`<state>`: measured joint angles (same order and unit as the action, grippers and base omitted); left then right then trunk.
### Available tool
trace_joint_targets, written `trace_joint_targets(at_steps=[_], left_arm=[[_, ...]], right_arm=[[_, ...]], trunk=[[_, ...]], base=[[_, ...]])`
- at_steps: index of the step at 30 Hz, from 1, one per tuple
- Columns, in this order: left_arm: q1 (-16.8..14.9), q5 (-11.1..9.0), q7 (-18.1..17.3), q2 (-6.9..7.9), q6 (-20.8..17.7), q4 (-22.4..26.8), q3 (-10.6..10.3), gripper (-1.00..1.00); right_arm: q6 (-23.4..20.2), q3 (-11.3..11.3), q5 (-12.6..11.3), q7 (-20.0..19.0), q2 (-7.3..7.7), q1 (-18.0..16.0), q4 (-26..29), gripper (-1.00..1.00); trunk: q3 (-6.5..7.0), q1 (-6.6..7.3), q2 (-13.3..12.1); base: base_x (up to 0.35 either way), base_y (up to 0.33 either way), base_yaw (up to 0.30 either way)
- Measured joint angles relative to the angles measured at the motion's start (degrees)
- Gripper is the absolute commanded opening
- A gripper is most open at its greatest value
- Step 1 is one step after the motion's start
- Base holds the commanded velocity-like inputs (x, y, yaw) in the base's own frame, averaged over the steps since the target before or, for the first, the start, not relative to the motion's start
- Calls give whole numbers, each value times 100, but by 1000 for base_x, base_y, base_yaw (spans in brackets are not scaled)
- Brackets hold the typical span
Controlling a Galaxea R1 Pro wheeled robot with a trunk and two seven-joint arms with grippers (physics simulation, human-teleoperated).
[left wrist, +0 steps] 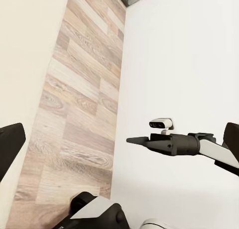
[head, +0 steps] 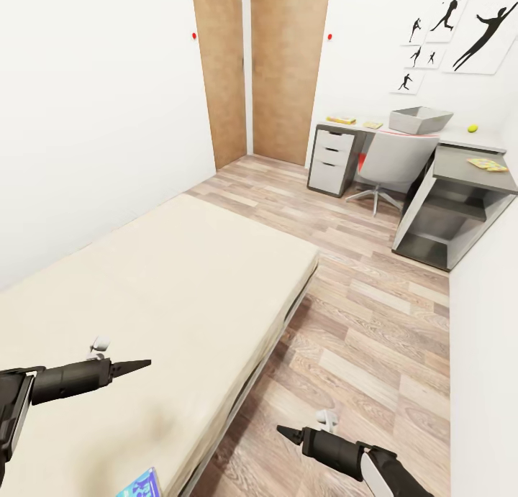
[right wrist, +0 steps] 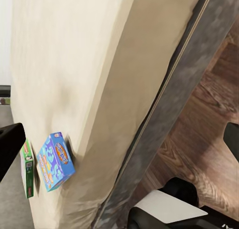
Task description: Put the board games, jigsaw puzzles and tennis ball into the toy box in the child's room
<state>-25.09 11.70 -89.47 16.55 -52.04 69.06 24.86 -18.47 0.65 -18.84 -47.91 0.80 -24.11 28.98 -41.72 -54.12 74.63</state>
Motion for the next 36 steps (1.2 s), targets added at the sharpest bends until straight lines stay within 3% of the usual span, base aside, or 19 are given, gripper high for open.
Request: trace_joint_targets(at_steps=[28,31,36], left_arm=[[0,0,0,0,-1,2,1,100],[0,0,0,0,2,3,1,100],[0,0,0,0,0,4,1,100]], right_arm=[[-18,6,3,147,-15,3,0,100],[-49,5,5,457,-144,2,-1,100],[-282,-2,-19,1920,-700,-14,-5,100]], trunk=[[0,0,0],[0,0,0],[0,0,0]], base=[[-13,-12,0],[0,0,0],[0,0,0]])
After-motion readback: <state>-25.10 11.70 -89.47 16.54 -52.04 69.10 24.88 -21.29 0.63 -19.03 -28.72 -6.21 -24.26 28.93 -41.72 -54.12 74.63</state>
